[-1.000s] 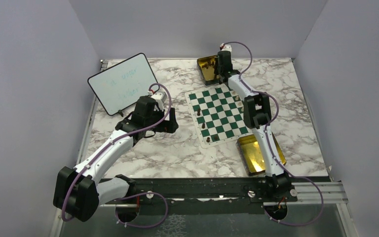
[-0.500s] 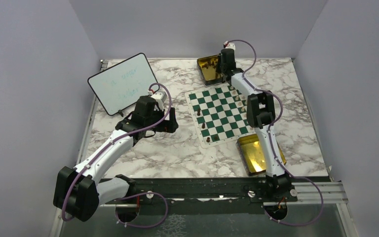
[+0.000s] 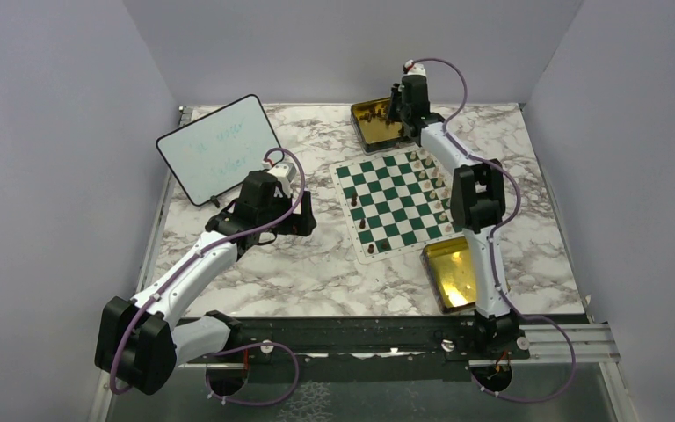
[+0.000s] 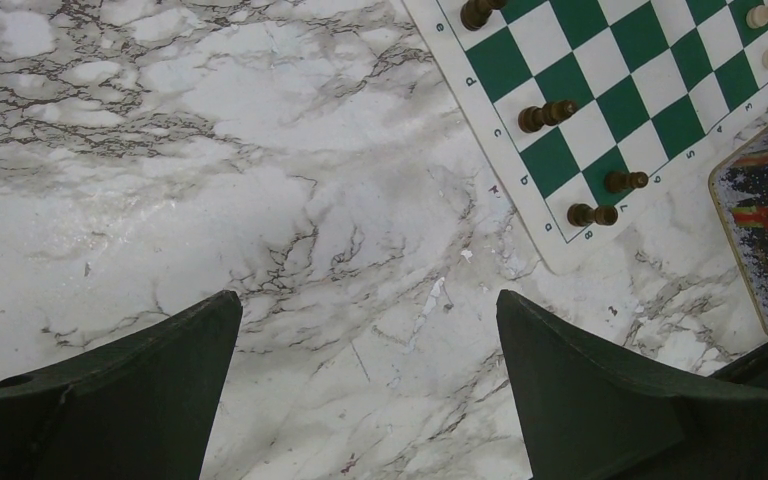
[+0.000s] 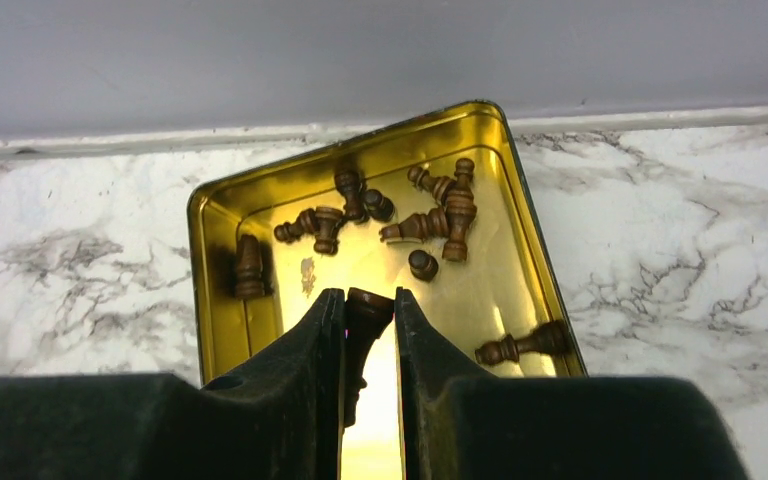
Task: Set up the chess pieces on the board
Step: Pick up the chess piece from the storage box, then place the chess piece on the chessboard.
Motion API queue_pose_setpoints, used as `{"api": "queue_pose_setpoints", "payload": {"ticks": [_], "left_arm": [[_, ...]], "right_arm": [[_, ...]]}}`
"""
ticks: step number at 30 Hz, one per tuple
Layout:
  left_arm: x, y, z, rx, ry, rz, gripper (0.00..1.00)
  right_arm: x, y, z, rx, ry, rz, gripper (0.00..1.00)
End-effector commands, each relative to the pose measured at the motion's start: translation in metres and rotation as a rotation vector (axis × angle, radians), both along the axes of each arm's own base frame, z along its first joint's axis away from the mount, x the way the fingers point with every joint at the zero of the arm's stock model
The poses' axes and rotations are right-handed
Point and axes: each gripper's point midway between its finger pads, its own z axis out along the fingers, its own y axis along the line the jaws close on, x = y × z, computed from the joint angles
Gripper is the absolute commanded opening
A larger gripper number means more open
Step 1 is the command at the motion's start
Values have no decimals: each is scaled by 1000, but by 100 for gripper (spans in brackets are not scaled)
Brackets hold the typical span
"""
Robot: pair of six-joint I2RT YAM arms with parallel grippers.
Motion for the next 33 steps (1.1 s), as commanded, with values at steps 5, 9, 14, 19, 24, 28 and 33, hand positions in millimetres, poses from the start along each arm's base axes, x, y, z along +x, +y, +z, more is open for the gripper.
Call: {"api": "queue_pose_setpoints", "payload": {"ticks": [5,9,14,19,24,28,33], "left_arm": [[9,-5,29,-57,-48,38,99],[19,-19,55,-157,-70,50,97],[39,-39,86,-286,-97,72,91],[63,-64,108,-433,-80,90,82],[82,-89,122,-487,-72,63,78],[95,-110,127,-481,-116,50,76],[104,-137,125,-391,-197,28,74]], "right_arm": [[-52,13,49,172,47,77,17],[-88,28,61,316,109,134,17],[-136,39,75,516,146,167,17],[-172,53,86,702,202,220,17],[-197,60,95,831,225,211,16],[-211,63,98,933,248,174,17],[-227,65,104,1086,279,123,17]]}}
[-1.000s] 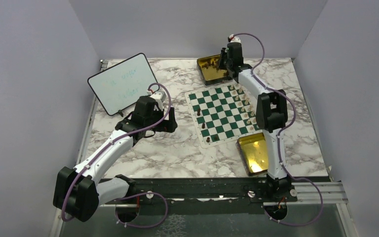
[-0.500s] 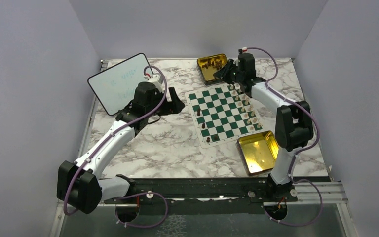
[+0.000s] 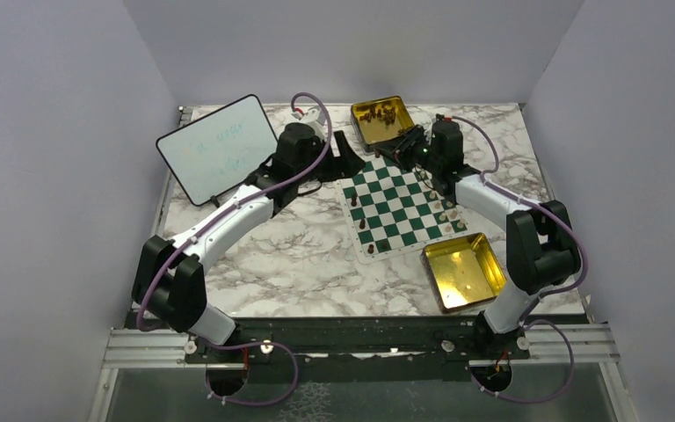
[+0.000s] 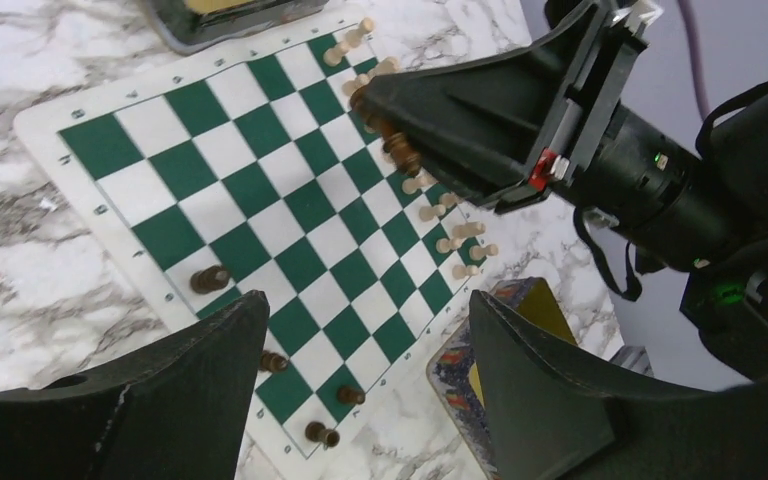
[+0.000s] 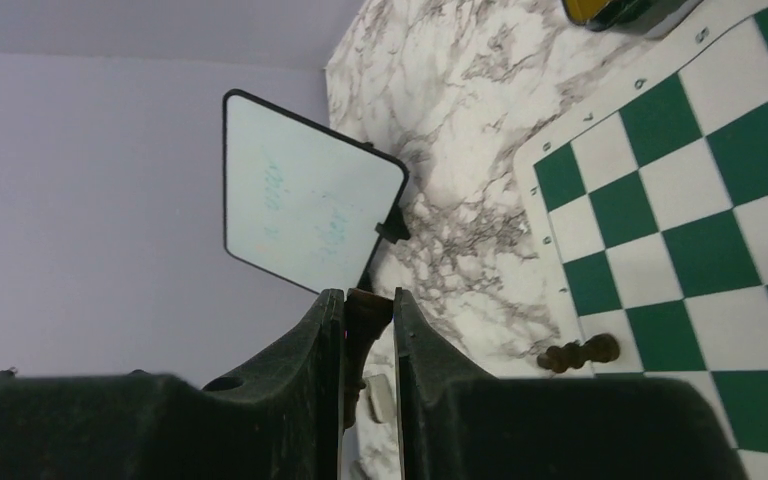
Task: Set up the chess pieces on the board
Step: Place the chess piece on the chessboard.
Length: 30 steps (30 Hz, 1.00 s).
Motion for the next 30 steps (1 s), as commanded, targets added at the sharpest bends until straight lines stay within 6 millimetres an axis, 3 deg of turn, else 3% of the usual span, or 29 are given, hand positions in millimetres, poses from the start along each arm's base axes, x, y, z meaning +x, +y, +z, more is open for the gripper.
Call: {"api": "queue_pose_setpoints", "payload": {"ticks": [1,7,13,30], "left_arm": [[17,-24,19,57,-140,26,74],[31,-34,25,129,-229,93,71],[32,-48,31,169,-291,100,66],[35,-72,29,158,-339,77,53]], "right_arm": [[-12,8,39,205,-4,-39,17],[-22,9,46,262,25,-52,17],[-25,5,56,267,14,-75,17],[-33,8,47,280,34,-57,17]]}}
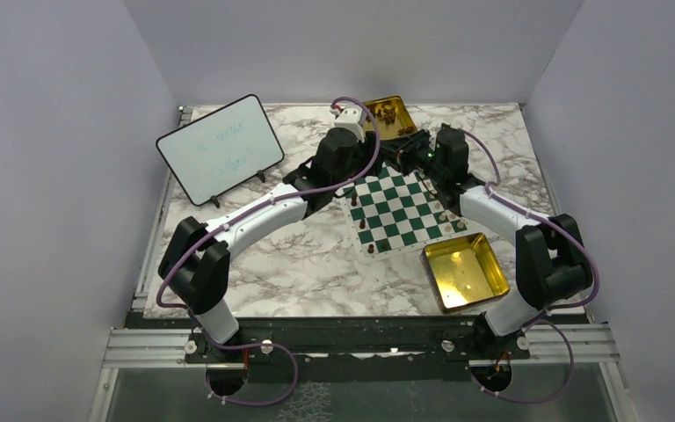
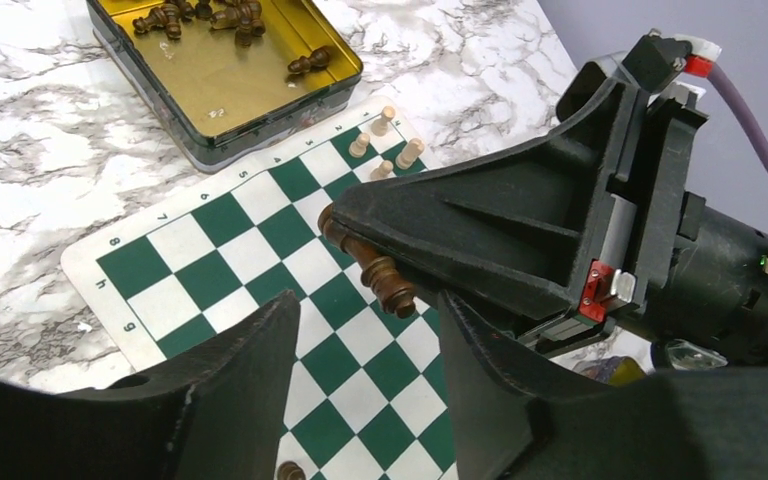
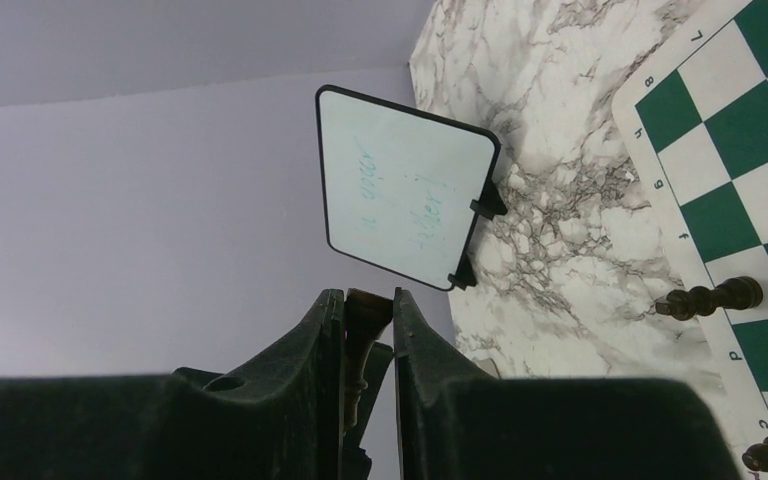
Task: Set up the chess pieces on the board
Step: Place the chess piece on the chessboard.
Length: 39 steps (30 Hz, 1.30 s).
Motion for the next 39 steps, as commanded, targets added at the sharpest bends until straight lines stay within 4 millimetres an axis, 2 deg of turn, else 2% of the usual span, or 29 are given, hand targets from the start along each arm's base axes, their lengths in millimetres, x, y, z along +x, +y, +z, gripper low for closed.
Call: {"api": "queue_pose_setpoints", "payload": {"ticks": [1,10,12,13,16,20,28,39], "left_arm": [[7,-11,24,-37,-70,-3,50],[4,-16,26,-51,-74,-33,18],[3,-15,26,-50,-74,-34,15],[2,-15,25,-47,-72,-36,15],[2,-12,18,-29,-59,-25,34],[-2,-8,1,4,-26,-26,45],[-11,-11,-16,12,19,-55,45],[-20,-23,-27,5,49,-95,42]], "right_arm": [[-5,1,9,18,-36,-3,17],[-13,4,-7,21,-11,16,17],[-14,3,-10,26,-7,7,17],[-14,2,-10,26,-5,3,17],[-15,1,-11,38,3,-9,17],[-13,1,-10,56,8,-15,17],[-10,0,-4,67,-1,-29,17],[-6,-1,-2,79,-2,-42,17]]}}
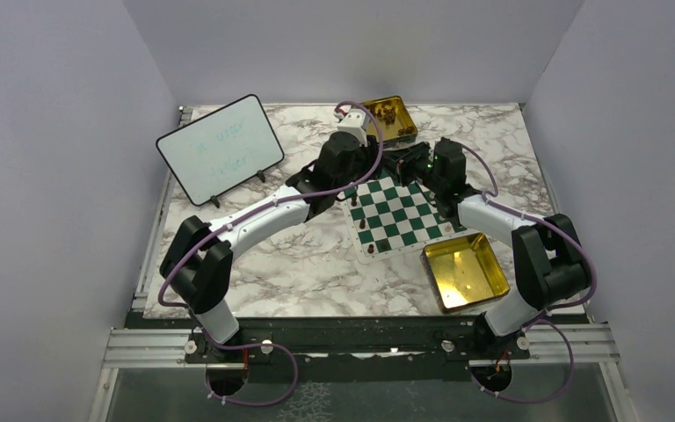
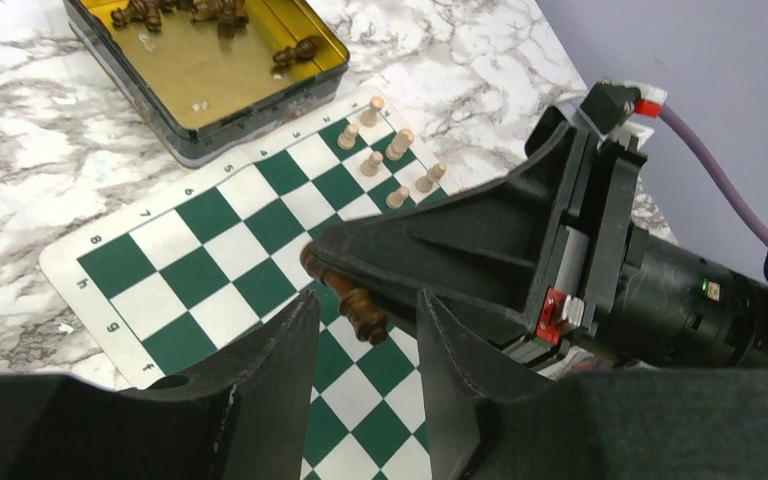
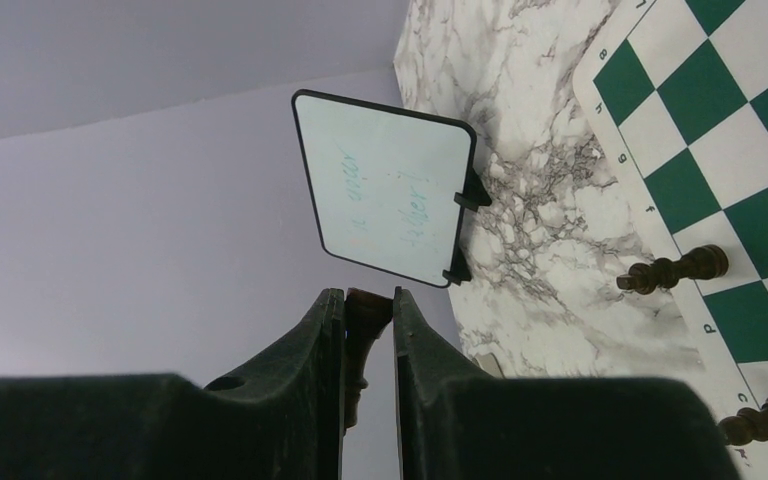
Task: Set up the chess pieces on the board
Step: Place the chess piece on the chessboard.
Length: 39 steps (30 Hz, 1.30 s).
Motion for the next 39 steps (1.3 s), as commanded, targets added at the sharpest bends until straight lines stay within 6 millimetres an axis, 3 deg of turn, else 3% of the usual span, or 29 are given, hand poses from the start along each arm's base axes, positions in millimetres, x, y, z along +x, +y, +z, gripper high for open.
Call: {"api": "queue_pose_setpoints", "payload": {"ticks": [1,4,7,16,23,32,39], "left_arm": [[-19,-16,-21,10,54,-76,42],[-26,-18,-21,0,62,-96,48],[-27,-13,-23,6,63,-74,49],[-9,-5,-11,19,1,16,48],[-1,-16,1,6,-33,-10,48],[2,-12,6,21,-57,19,35],[7,-3,10,28,-75,75,38]], "right_arm": [[6,1,27,44,-68,-22,17],[7,1,29,47,-70,-23,17],[8,3,30,47,-77,-17,17],[5,2,29,44,-72,-12,17],[5,3,28,40,-69,-9,17],[4,4,25,34,-64,1,17],[3,4,17,25,-47,3,17]]}}
